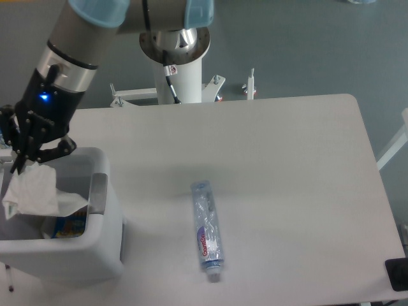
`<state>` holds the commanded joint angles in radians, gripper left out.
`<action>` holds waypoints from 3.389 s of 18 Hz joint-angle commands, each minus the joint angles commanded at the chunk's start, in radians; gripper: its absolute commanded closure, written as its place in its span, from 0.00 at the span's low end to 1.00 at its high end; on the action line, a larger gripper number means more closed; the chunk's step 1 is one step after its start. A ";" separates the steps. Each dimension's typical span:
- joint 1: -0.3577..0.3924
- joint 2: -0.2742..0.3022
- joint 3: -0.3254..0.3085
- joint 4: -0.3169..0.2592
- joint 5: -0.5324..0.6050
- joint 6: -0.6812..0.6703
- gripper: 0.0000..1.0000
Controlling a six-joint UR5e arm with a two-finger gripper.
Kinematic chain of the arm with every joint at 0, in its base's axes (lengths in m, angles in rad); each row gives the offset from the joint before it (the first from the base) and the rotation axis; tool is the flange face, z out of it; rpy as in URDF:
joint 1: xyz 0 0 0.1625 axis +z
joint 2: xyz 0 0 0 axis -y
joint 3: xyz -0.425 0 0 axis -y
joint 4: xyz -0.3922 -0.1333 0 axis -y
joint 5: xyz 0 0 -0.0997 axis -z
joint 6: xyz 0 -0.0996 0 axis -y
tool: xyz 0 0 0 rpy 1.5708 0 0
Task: Place the trash in the trash can
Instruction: 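Open the gripper to drop the wrapper into the bin, then move the gripper over the water bottle and lower it, then align the gripper over the bottle's label and close on it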
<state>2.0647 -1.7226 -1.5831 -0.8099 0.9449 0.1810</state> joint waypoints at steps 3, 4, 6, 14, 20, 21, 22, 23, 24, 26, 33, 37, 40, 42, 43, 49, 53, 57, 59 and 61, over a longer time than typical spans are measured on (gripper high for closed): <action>0.000 -0.002 0.006 0.002 0.002 0.009 0.19; 0.002 0.000 0.009 0.002 0.002 0.009 0.12; 0.005 -0.002 0.024 0.002 0.002 0.006 0.00; 0.066 -0.002 0.034 -0.002 0.003 -0.006 0.00; 0.211 -0.002 0.037 -0.002 0.006 -0.132 0.00; 0.230 -0.003 0.035 -0.003 0.008 -0.133 0.00; 0.250 -0.008 0.034 -0.003 0.015 -0.133 0.00; 0.268 -0.018 0.032 -0.003 0.026 -0.132 0.00; 0.284 -0.032 0.034 -0.005 0.043 -0.124 0.00; 0.310 -0.055 0.035 -0.009 0.096 -0.118 0.00; 0.321 -0.233 0.041 -0.012 0.308 -0.008 0.00; 0.324 -0.311 0.055 -0.012 0.325 0.028 0.00; 0.331 -0.327 0.049 -0.015 0.328 0.035 0.00; 0.331 -0.339 0.038 -0.028 0.400 0.043 0.00; 0.330 -0.348 0.037 -0.031 0.435 0.043 0.00; 0.327 -0.365 0.014 -0.052 0.511 0.043 0.00; 0.321 -0.371 0.014 -0.043 0.526 0.041 0.00; 0.311 -0.370 0.014 -0.037 0.525 0.040 0.00; 0.305 -0.376 0.011 -0.031 0.525 0.038 0.00; 0.290 -0.393 0.014 -0.017 0.526 0.037 0.00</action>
<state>2.3547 -2.1153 -1.5693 -0.8269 1.4711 0.2178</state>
